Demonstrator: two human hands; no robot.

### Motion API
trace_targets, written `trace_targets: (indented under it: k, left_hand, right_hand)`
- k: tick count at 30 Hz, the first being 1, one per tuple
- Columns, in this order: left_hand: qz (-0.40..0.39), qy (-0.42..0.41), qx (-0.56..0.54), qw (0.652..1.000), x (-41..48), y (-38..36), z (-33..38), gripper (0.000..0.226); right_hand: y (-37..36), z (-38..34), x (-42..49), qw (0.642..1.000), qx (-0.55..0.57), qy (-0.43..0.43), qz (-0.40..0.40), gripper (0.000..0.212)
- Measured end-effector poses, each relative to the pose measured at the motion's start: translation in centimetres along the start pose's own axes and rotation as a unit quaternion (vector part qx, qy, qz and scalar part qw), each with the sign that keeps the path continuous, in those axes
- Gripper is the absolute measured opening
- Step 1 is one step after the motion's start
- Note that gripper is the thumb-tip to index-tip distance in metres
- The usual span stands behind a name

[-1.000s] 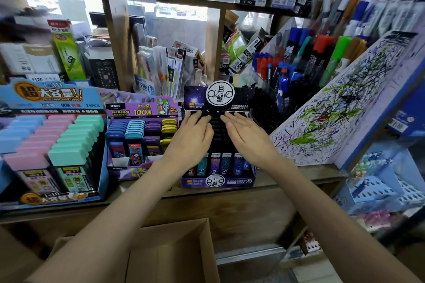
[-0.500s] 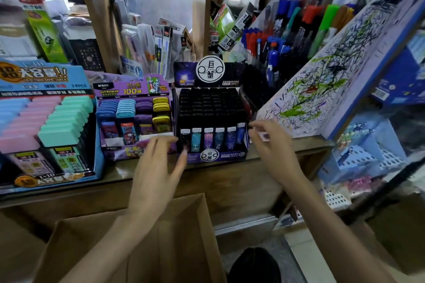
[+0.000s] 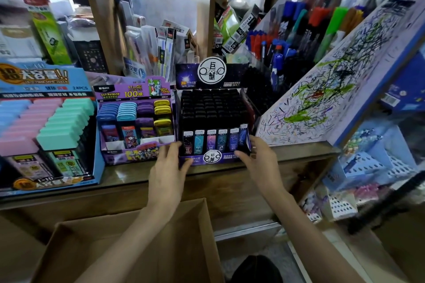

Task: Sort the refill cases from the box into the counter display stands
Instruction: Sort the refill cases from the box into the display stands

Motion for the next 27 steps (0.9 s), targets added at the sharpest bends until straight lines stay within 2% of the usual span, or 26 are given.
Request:
trace_targets:
  k: [6, 9, 12, 15, 20, 24, 27]
  left_hand:
    - [0.005, -0.01, 0.053, 0.999, -0.7, 0.1, 0.9, 0.051]
    - [0.002, -0.014, 0.042, 0.999, -1.3, 0.4, 1.2, 0.056]
    - [0.016, -0.038, 0.045, 0.998, -1.5, 2.5, 1.3, 0.042]
    - [0.05, -0.066, 0.088, 0.993, -1.7, 5.8, -0.2, 0.028]
    - [0.035, -0.105, 0.128, 0.986, -1.1, 8.5, -3.8, 0.039]
    - [-0.013, -0.112, 0.179, 0.977, 0.2, 7.9, -5.2, 0.051]
    - [-0.045, -0.097, 0.195, 0.975, 0.7, 7.3, -6.3, 0.047]
  right_hand:
    - [0.1, -0.2, 0.3, 1.0, -0.015, 0.003, -0.021, 0.05]
    - [0.7, -1.1, -0.8, 0.997, -0.068, 0.037, 0.03, 0.057]
    - [1.6, -4.3, -2.3, 0.987, -0.069, 0.118, 0.086, 0.046]
    - [0.3, -8.8, -3.8, 0.975, -0.032, 0.217, 0.041, 0.029]
    - [-5.6, -14.6, -6.0, 0.941, -0.064, 0.32, -0.089, 0.026]
    - [-9.3, -17.7, -5.2, 0.92, -0.133, 0.356, -0.096, 0.033]
    - [-10.8, -19.0, -3.2, 0.909, -0.212, 0.347, -0.089, 0.044]
Point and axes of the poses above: each hand's wrist, its own x-axis towards the middle knuckle, its own y-axis out of the back of the hand, z = x × y, the point moved 7 cm from there along x, towards the middle knuckle, and after that the axes turned 2 degrees about -y, right-handed, at the moved point
